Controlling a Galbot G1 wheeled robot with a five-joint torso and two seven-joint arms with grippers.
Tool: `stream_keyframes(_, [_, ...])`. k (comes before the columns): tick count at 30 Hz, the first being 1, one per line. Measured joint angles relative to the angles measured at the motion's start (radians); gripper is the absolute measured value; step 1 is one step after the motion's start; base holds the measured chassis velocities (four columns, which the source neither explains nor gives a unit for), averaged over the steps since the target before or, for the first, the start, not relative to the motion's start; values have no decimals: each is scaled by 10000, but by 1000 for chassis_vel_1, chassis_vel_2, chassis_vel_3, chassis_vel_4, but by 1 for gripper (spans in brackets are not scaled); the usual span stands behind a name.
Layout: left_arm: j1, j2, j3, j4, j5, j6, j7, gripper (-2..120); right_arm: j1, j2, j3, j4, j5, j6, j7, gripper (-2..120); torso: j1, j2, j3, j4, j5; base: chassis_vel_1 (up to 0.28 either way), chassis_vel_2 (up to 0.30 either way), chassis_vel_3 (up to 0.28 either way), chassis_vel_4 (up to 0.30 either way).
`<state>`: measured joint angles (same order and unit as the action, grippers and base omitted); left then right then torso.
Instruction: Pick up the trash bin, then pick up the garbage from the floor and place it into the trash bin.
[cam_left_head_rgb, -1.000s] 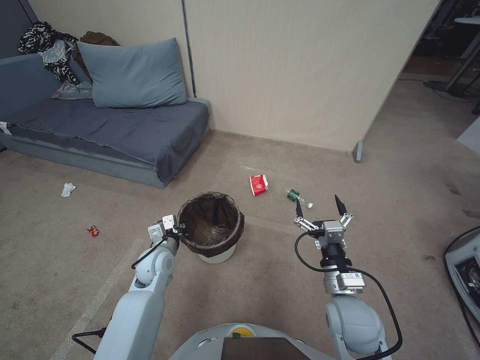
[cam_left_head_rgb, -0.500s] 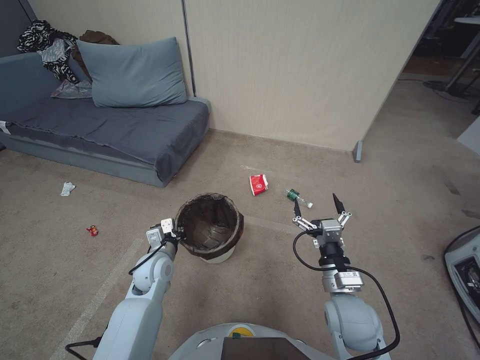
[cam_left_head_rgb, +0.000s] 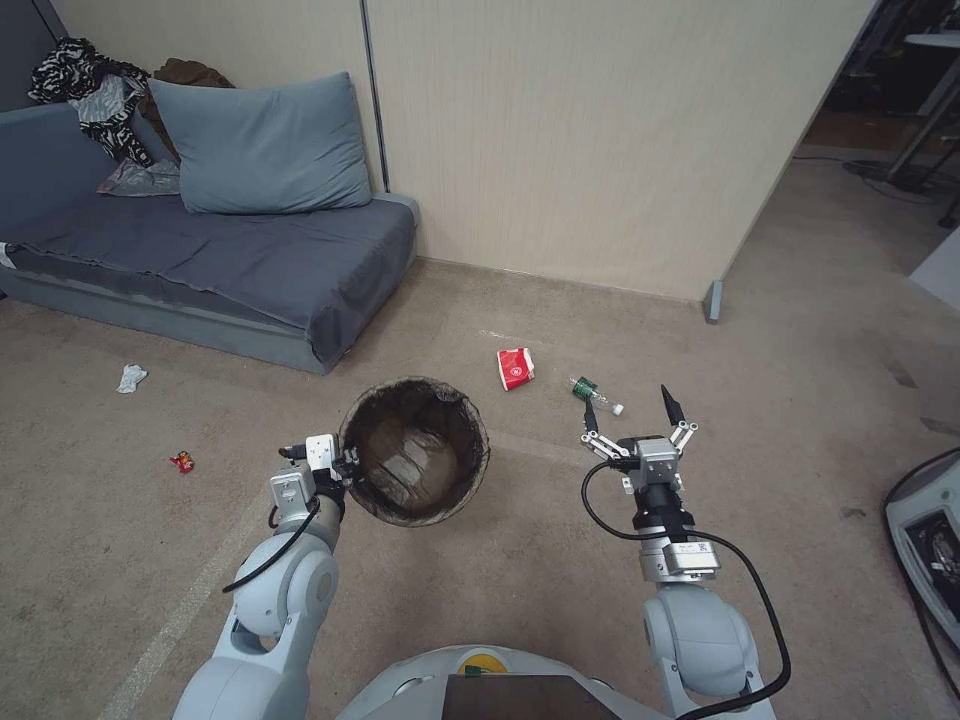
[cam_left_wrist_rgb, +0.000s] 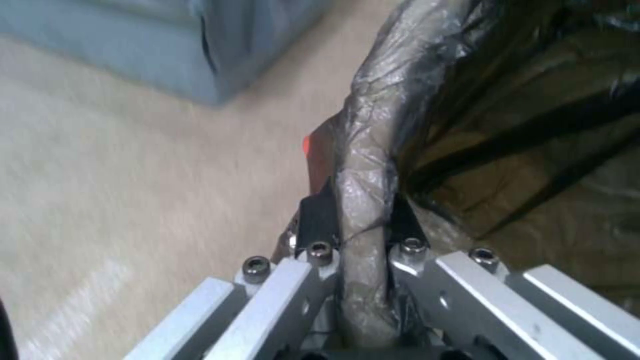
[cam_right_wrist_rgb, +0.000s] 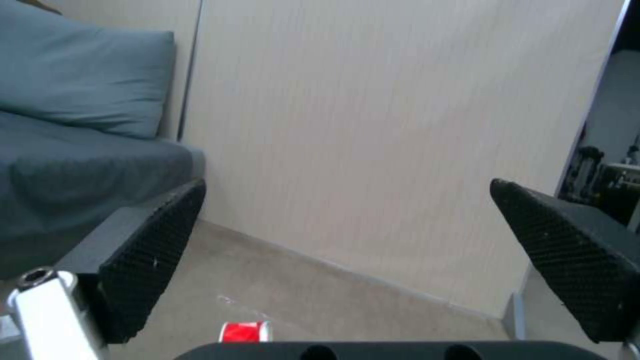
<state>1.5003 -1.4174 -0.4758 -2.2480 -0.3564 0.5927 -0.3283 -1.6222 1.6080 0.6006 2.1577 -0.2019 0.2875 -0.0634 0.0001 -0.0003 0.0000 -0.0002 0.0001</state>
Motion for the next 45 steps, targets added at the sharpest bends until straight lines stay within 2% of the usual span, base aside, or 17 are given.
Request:
stream_keyframes(5, [339,-128,105,-752,419,-141,41,0,52,1,8,-60,139,26,-8,100,0,1,0,1,0,0,0,0,0])
stream_keyframes(11, [562,-188,244,-1131,868,-297,118,0,76,1,-3,-161,305,26,-10,100,0,1,0,3,-1,0,0,0,0])
stream_keyframes(31, [556,-219,373,-1116,977,-349,118,0,93,1,31,-254,531,141,-126,100,-1,2,-1,2,-1,-3,5,4,-3])
stream_keyframes(45, [504,-209,379,-1057,954,-365,110,0,78,1,59,-311,409,189,-125,100,-1,2,0,5,-2,-170,170,176,-165])
